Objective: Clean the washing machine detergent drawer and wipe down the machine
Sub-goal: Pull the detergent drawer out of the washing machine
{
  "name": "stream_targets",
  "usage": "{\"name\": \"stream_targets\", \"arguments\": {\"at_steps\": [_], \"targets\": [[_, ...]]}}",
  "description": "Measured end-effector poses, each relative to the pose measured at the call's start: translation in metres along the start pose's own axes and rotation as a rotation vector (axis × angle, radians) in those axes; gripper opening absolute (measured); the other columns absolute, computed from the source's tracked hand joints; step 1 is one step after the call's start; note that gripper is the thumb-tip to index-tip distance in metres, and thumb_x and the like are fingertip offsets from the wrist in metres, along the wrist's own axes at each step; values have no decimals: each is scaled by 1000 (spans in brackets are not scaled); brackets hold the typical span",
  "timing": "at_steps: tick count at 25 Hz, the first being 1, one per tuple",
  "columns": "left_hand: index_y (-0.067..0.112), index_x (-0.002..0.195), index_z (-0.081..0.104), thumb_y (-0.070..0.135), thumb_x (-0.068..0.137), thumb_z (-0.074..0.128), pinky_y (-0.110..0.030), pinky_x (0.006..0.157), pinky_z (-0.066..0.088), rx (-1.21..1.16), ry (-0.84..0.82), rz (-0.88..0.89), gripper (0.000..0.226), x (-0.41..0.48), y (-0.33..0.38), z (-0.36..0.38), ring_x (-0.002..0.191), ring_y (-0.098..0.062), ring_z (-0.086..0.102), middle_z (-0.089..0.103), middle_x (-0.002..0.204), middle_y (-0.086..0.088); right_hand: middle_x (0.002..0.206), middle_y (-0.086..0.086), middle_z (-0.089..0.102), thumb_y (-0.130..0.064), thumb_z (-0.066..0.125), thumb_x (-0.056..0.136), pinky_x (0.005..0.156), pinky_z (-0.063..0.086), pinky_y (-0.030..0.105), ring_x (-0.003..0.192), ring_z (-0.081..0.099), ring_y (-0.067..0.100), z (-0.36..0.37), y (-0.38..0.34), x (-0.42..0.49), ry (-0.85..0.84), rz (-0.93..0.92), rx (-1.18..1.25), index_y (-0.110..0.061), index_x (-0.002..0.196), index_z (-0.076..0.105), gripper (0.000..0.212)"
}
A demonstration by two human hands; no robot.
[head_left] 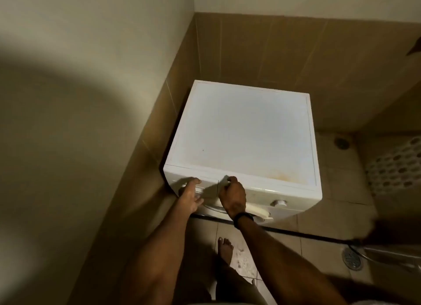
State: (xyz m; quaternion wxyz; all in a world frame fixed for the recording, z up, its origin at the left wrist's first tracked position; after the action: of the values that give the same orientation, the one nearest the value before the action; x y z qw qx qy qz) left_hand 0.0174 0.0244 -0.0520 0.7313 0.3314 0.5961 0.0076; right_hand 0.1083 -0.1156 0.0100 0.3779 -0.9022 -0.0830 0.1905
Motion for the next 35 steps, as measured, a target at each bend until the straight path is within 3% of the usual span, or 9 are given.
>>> {"name": "stream_targets", "arguments": {"at_steps": [4,7,11,15,19,22,26,30,35], "targets": [[9,113,56,24,89,67,-41,74,53,15,-2,-81,30,14,21,12,89,-24,52,46,100,-12,116,14,69,-15,49,95,88,53,40,108,64,34,6,-5,36,-53,51,-53,-12,131,56,37],[7,108,56,16,84,68,-45,87,55,-48,19,-100,29,23,32,14,109,-34,53,51,115,-18,110,13,72,-15,48,96,87,52,39,105,66,34,8,-8,47,-47,46,-66,-13,129,57,34],[5,104,56,4,78,63,-52,97,56,-97,30,-101,28,35,32,10,100,-35,60,57,114,-21,102,12,73,-15,48,95,83,52,38,99,67,34,16,-10,53,-37,44,-75,-13,126,57,33],[9,89,59,24,95,53,-53,98,53,-96,45,-151,17,38,8,0,111,-38,60,59,128,-22,104,10,74,-15,49,96,81,49,31,98,68,30,21,-13,46,-32,34,-77,-12,127,58,32],[3,116,57,25,102,51,-58,103,52,-111,86,-139,27,23,-32,-31,101,-35,64,61,126,-21,104,8,74,-16,50,95,80,52,32,99,68,28,34,-13,36,-77,-11,-142,-13,120,62,28],[3,137,53,25,100,62,-59,102,52,-165,46,-183,44,8,-60,-60,119,-40,61,60,132,-22,106,10,73,-13,50,96,77,50,29,97,68,27,55,-8,21,-184,-76,-256,-11,114,67,25],[5,139,52,21,97,64,-52,74,61,-147,63,-202,47,7,-79,-83,120,-46,61,63,129,-25,113,15,69,-10,45,95,80,52,29,100,66,27,89,10,-4,-337,-108,-423,-9,122,65,32],[8,141,49,24,98,64,-57,78,59,-160,47,-211,48,7,-81,-85,118,-48,61,62,130,-27,120,14,62,-19,47,100,85,54,33,104,62,26,112,1,-22,-456,-173,-565,-18,150,37,52],[5,144,48,29,98,65,-54,72,61,-152,18,-210,55,11,-83,-89,118,-46,62,62,132,-27,86,6,54,-13,49,96,59,43,29,70,51,18,122,-31,-9,-477,-259,-681,-25,160,-4,83]]}}
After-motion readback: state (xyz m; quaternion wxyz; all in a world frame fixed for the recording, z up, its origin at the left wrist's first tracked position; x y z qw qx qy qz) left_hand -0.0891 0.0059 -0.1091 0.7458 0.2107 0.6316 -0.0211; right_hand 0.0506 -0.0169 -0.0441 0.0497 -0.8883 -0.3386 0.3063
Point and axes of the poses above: each hand's wrist, its own x-axis towards the middle knuckle, its own z-axis out of the palm, y = z × x, the point moved 6 cm from there along x, towards the middle knuckle
